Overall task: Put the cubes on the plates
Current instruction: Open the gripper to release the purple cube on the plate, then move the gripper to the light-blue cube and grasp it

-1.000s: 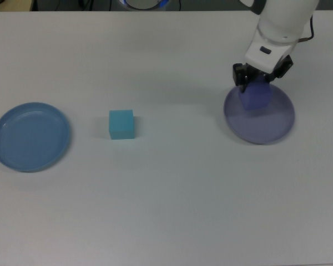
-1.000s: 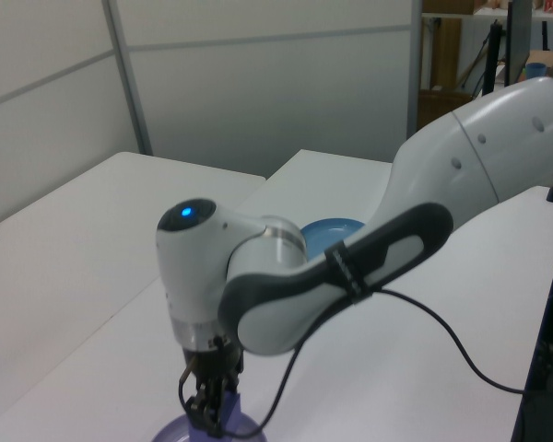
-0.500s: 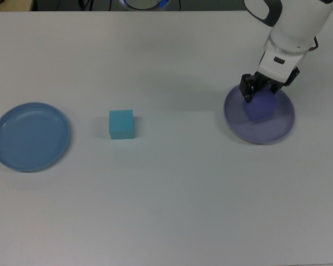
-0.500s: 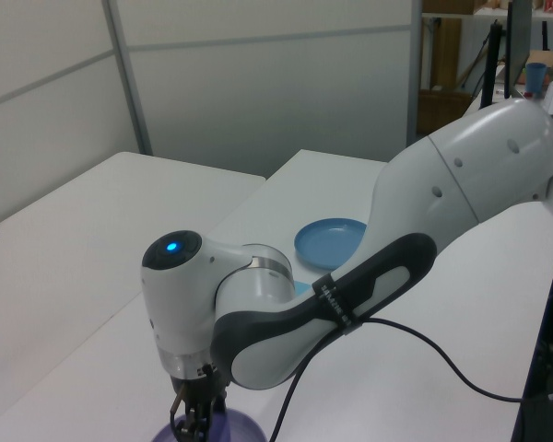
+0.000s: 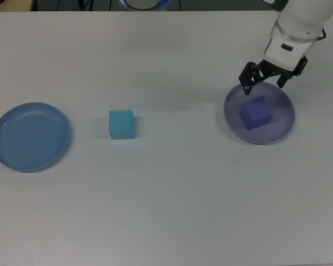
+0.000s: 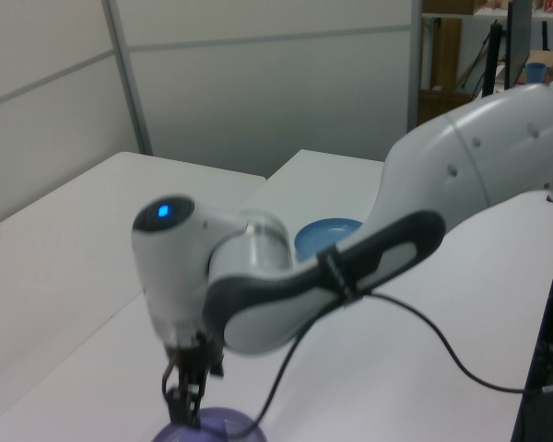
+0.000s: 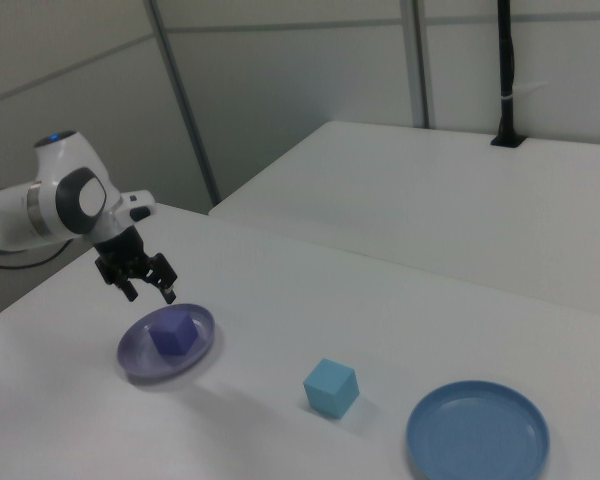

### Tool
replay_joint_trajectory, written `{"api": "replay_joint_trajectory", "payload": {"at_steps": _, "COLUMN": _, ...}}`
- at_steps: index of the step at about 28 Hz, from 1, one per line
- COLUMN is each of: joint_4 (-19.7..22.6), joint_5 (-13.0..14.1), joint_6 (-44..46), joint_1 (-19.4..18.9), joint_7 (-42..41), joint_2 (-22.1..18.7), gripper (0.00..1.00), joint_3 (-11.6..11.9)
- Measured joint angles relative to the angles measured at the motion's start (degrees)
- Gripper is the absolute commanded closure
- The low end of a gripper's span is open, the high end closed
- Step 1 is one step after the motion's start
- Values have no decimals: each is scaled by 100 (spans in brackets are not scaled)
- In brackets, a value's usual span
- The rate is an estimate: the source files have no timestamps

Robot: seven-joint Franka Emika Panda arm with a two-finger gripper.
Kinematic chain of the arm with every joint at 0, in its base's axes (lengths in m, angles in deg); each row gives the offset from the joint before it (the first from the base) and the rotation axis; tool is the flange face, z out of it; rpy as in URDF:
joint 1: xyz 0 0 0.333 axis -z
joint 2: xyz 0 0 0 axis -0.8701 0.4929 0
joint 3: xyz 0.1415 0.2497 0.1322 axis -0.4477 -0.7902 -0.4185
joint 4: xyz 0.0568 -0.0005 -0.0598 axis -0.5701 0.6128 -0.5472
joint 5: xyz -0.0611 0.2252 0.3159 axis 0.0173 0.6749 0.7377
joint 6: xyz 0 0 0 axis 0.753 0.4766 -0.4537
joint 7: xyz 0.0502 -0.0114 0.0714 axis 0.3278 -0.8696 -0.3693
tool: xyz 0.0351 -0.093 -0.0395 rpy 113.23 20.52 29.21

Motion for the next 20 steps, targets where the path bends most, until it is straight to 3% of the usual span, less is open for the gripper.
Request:
{"api": "replay_joint_trajectory", "payload": {"at_steps": 5, "joint_4": -3, "joint_5": -24, "joint_6": 318, "joint_1": 291, "joint_7": -1, "joint_2": -285, "gripper": 0, "joint_3": 302}}
{"api": "replay_joint_trajectory", "payload": {"at_steps": 11, "joint_4": 112, "joint_5": -29, "joint_6": 391, "joint_1": 887, "joint_7": -320, "joint_2": -329, "gripper": 0, "joint_3": 862}}
{"api": "replay_joint_trajectory", "payload": {"at_steps": 16, "joint_4": 284, "joint_5": -24, "joint_6": 390, "joint_1": 1750, "joint_7": -1265, "joint_2": -300, "gripper": 0, "joint_3": 962}}
{"api": "replay_joint_trajectory", "payload": {"at_steps": 20, "joint_4": 414, "joint_5": -16, "joint_6": 336, "joint_1": 2155, "joint_7": -2098, "joint_2": -231, "gripper": 0, "joint_3": 962}}
